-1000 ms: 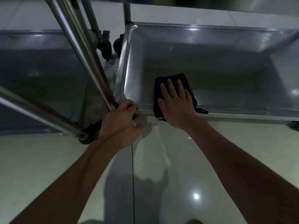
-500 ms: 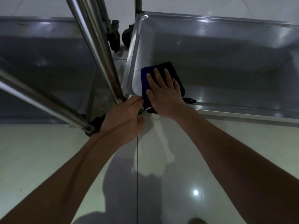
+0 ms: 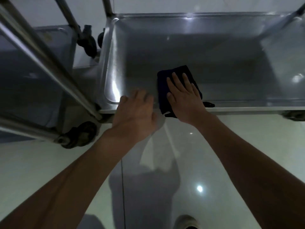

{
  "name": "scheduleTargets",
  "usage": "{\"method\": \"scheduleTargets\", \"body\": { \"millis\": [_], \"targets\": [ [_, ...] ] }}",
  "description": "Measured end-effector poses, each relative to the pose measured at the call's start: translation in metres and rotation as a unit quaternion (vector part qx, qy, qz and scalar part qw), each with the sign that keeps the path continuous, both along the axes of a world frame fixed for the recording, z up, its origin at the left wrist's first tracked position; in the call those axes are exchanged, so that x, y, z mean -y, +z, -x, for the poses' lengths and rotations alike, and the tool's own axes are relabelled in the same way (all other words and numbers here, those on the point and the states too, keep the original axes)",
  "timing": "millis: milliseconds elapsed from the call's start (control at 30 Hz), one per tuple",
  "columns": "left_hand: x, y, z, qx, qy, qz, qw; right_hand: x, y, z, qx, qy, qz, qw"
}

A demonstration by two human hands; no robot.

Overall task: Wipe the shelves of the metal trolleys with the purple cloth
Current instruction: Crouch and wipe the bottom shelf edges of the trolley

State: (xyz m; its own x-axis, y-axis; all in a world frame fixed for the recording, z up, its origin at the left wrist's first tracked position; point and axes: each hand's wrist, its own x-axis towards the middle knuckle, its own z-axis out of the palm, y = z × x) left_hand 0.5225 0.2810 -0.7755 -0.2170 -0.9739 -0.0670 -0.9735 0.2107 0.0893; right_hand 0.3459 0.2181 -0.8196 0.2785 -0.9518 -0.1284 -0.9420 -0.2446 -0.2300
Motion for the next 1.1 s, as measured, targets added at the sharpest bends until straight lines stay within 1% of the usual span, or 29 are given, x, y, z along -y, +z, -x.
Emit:
{"method": "scheduleTargets", "body": {
  "millis": [67,133,200,333,467,567,633,700,800,900,1033,1100],
  "targets": [
    [0.010,0.002,0.032,-0.024,-0.024,-0.033,0.999,-0.001,0.002,0.025,0.000,-0.012,0.004,1.000],
    [0.017,0.000,0.055,-0.025,-0.013,-0.076,0.997,-0.001,0.003,0.051,-0.001,-0.027,0.008,1.000],
    [0.018,-0.005,0.068,-0.011,0.005,-0.098,0.995,-0.001,0.003,0.077,-0.005,-0.044,0.009,0.999],
    [0.017,-0.010,0.076,0.025,0.031,-0.072,0.997,-0.001,0.001,0.120,-0.039,-0.072,0.002,0.997],
    [0.020,-0.016,0.074,0.043,0.026,-0.053,0.997,0.000,0.004,0.158,-0.070,-0.105,-0.013,0.992],
    [0.018,-0.019,0.069,0.035,0.017,-0.024,0.999,0.007,0.009,0.187,-0.099,-0.128,-0.023,0.987],
    [0.015,-0.023,0.064,0.015,-0.004,-0.009,1.000,0.011,0.010,0.199,-0.115,-0.141,-0.032,0.983],
    [0.012,-0.026,0.058,-0.023,-0.013,-0.005,1.000,0.012,0.009,0.198,-0.118,-0.147,-0.034,0.981],
    [0.010,-0.028,0.051,-0.043,-0.015,-0.026,0.999,0.009,0.008,0.183,-0.071,-0.186,-0.021,0.980],
    [0.012,-0.027,0.051,-0.038,-0.024,-0.036,0.998,0.006,0.006,0.159,-0.047,-0.193,-0.014,0.980],
    [0.013,-0.022,0.051,-0.005,-0.031,-0.061,0.998,0.005,0.002,0.118,-0.032,-0.162,-0.011,0.986],
    [0.013,-0.018,0.048,-0.004,-0.037,-0.073,0.997,0.005,0.002,0.100,-0.033,-0.144,-0.013,0.989]
  ]
}}
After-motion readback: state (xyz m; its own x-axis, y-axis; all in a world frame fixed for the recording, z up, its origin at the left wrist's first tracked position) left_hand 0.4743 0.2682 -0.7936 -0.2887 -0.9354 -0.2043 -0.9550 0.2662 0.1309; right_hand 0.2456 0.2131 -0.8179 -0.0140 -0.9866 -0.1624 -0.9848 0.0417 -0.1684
